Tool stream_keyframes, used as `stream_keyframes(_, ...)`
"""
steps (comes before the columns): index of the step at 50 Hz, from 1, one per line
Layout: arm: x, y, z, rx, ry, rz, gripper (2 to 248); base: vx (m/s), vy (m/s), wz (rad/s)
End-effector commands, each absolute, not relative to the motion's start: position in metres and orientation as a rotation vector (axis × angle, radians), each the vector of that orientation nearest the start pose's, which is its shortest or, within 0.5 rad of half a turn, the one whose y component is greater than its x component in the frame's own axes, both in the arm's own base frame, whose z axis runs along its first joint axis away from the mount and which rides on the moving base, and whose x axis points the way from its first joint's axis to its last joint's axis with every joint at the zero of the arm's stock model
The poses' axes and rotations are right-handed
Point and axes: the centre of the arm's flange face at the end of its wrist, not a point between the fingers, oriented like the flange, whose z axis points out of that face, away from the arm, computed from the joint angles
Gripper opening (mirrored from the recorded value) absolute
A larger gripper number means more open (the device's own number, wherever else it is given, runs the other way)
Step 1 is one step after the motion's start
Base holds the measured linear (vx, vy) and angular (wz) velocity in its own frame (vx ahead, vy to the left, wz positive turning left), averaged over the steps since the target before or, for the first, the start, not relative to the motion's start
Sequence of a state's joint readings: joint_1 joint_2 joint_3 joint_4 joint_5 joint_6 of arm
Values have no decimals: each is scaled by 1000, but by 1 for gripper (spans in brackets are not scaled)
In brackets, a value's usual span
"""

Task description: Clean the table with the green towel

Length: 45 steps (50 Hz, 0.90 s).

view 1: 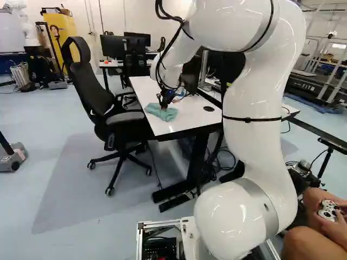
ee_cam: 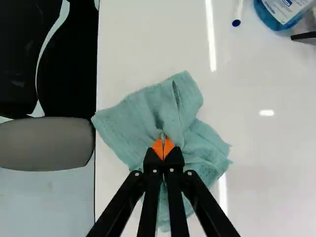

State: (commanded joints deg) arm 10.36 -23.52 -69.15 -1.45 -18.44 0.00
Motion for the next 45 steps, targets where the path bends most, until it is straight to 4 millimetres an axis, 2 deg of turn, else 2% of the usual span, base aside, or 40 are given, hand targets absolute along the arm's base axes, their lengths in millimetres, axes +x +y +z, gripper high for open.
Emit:
stream_keyframes(23, 622, 73, 450, -3027, -211, -756, 21, 0, 0, 0)
stream_keyframes(45, 661, 68, 447, -3018, -191, -803, 21, 0, 0, 0)
